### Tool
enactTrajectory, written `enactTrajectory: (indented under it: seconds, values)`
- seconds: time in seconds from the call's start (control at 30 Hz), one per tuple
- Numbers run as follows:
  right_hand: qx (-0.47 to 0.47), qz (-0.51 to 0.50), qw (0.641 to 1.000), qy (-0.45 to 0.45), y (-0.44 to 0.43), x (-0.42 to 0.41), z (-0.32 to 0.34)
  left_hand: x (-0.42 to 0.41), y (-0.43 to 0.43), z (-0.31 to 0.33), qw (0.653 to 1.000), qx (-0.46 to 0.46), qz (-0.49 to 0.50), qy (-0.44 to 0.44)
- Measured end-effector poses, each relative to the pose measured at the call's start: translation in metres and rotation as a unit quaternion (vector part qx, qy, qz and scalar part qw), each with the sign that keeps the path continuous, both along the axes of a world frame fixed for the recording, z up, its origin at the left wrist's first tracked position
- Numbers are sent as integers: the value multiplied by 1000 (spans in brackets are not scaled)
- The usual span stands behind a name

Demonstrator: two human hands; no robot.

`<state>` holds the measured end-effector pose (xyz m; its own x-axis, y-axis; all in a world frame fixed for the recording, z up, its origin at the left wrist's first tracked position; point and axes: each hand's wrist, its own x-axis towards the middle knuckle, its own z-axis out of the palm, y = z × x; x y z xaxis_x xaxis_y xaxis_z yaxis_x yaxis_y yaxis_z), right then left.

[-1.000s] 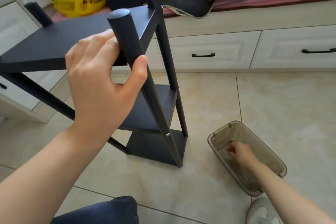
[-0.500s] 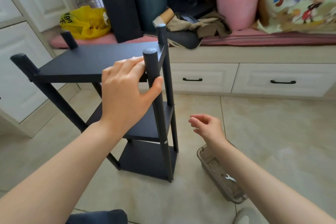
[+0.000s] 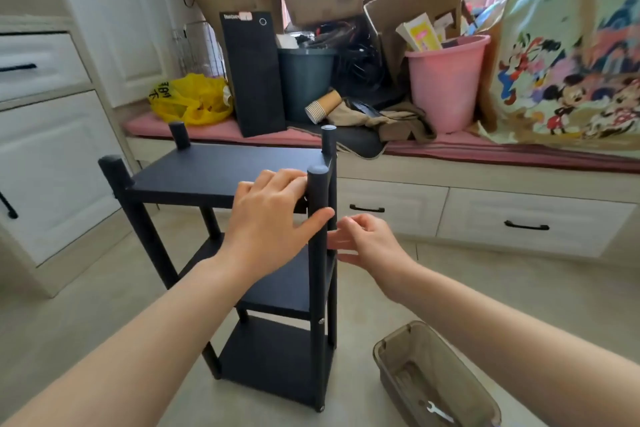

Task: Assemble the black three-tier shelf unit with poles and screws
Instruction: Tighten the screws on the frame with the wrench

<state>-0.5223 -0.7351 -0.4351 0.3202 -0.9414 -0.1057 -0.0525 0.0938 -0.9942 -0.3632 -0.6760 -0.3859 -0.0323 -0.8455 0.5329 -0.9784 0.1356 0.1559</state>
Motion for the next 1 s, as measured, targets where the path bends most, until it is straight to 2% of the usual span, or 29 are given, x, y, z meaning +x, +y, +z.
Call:
enactTrajectory:
  seconds: [0.13,0.23,0.4,0.6,0.83,1.0]
  values:
    - [32,28,996,-80,2,21,-16,11,-11,12,998,24,-40,-30]
    - [13,17,994,-108,4,34,-30,14,-18,17,996,45,-62,-48]
    - [-29,-33,984,-171,-7,49,-38,14,-27,22,994,75,-77,16]
    - [-62,-55,980,-182,-31,63,-34,18,-45,26,995,88,-34,44]
    - [-80,-58,980,-172,-70,102,-5,45,-68,45,988,51,43,136]
    - [-106,-8,981,-163,-77,150,23,99,-65,56,971,33,77,226]
